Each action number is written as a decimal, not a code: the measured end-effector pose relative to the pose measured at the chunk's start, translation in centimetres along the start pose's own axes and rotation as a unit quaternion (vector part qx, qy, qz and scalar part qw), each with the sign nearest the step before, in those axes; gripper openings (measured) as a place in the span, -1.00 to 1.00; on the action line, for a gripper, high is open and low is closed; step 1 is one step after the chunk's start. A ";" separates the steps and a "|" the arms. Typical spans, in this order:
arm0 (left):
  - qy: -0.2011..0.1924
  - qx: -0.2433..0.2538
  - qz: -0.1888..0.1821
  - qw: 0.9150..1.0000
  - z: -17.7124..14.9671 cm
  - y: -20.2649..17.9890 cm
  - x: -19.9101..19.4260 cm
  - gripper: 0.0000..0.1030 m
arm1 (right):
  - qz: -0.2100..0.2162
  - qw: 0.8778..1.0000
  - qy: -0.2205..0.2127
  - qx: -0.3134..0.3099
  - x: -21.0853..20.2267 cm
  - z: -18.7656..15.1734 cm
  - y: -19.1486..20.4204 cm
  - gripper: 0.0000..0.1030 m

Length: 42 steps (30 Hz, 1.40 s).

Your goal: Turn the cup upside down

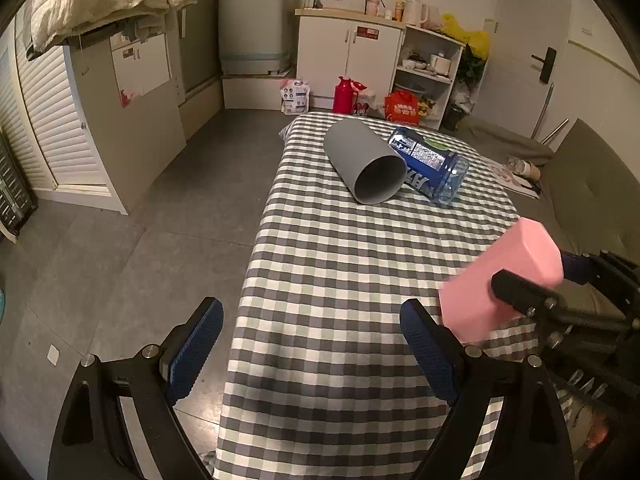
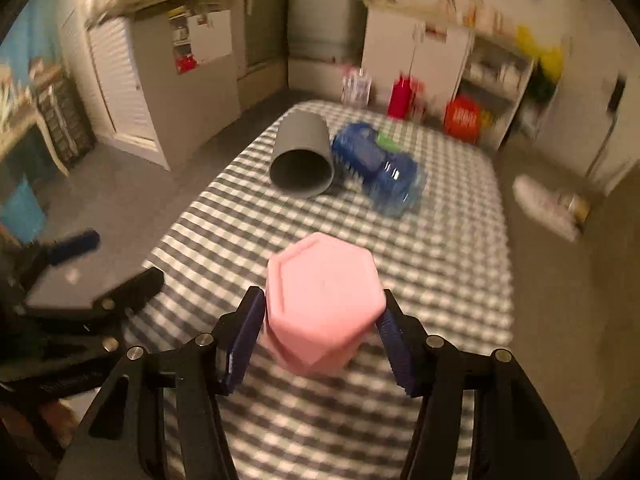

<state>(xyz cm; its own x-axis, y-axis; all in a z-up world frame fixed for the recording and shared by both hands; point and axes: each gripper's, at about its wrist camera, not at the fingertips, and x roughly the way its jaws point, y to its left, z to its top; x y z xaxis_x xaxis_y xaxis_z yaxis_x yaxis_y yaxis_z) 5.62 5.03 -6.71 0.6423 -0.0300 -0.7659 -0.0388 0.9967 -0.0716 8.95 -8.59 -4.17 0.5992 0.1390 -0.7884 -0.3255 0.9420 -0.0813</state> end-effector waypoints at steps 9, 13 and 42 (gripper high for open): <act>0.002 0.004 -0.003 1.000 0.0 -0.4 -0.2 0.80 | 0.008 1.000 0.010 0.001 0.3 -1.0 -0.2 0.09; 0.003 -0.005 -0.001 1.000 0.0 0.3 -0.2 0.80 | 0.013 1.000 0.024 -0.001 0.3 -0.8 0.1 0.08; 0.007 -0.014 0.004 1.000 0.0 0.5 0.3 0.80 | 0.024 0.999 0.029 0.023 4.8 -2.6 0.7 0.23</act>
<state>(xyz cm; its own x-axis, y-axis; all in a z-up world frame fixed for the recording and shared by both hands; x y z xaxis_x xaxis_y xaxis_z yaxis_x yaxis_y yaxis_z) 5.79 5.56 -7.00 0.6315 -0.0223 -0.7750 -0.0659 0.9944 -0.0823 9.75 -8.09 -9.57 0.5394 0.1676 -0.8252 -0.3176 0.9481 -0.0151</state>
